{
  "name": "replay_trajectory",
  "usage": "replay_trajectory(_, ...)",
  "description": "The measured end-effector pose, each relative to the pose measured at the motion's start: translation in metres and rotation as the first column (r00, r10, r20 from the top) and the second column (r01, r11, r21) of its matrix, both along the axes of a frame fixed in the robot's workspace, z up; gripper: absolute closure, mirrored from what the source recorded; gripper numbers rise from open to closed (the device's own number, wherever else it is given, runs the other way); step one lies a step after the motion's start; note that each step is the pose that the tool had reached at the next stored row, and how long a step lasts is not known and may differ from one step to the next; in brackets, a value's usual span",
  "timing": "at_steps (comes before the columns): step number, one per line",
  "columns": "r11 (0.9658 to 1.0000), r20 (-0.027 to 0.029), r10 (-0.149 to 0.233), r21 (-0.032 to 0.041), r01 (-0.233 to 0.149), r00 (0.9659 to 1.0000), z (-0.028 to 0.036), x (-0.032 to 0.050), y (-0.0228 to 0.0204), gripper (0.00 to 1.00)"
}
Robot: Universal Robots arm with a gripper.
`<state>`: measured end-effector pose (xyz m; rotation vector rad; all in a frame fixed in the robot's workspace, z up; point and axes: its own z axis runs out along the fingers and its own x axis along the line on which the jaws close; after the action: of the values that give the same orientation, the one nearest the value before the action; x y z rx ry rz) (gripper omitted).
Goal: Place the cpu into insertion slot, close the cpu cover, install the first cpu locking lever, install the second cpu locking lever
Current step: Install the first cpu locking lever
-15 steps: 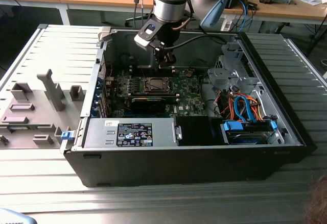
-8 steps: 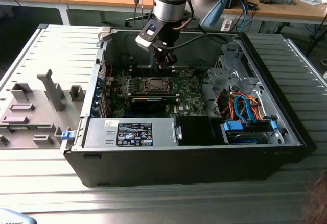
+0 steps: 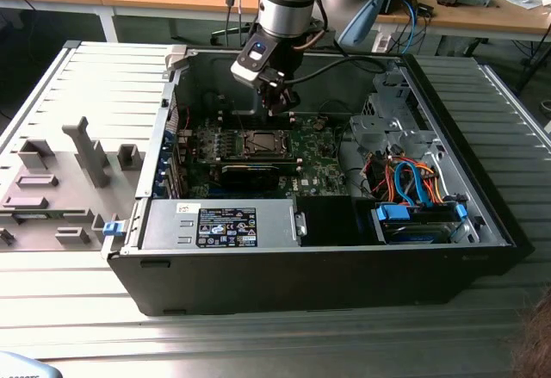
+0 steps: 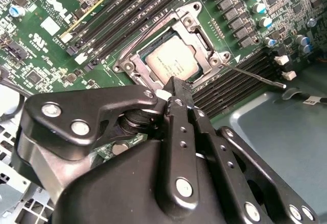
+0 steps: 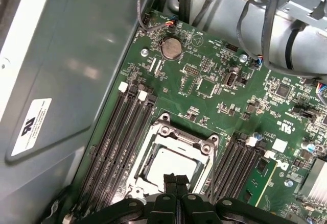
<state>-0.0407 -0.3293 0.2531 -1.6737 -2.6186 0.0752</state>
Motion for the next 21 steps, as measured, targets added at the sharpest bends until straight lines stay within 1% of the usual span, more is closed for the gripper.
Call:
replay_trajectory(5,0.9996,0.0000,0.028,0.0000,-0.028,0.9996,0.0000,0.0000,0.0000,0.89)
replay_trajectory(10,0.9985,0.0000,0.055,0.0000,-0.055,0.9985,0.0000,0.0000,0.0000,0.89)
replay_trajectory(16,0.9957,0.0000,0.093,0.0000,-0.093,0.9957,0.0000,0.0000,0.0000,0.89)
replay_trajectory(21,0.9932,0.0000,0.116,0.0000,-0.116,0.9932,0.0000,0.0000,0.0000,0.89)
